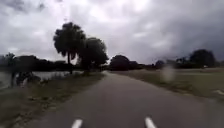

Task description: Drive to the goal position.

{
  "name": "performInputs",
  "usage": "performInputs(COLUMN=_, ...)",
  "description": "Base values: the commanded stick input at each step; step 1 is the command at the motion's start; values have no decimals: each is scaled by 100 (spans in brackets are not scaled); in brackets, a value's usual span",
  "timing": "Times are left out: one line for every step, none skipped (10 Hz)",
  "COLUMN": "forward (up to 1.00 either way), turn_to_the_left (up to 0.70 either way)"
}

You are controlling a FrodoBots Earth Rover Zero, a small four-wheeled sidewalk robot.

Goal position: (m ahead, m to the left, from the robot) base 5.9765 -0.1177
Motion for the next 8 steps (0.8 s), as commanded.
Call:
performInputs(forward=98, turn_to_the_left=4)
performInputs(forward=98, turn_to_the_left=4)
performInputs(forward=98, turn_to_the_left=4)
performInputs(forward=98, turn_to_the_left=4)
performInputs(forward=98, turn_to_the_left=4)
performInputs(forward=98, turn_to_the_left=4)
performInputs(forward=98, turn_to_the_left=4)
performInputs(forward=98, turn_to_the_left=4)
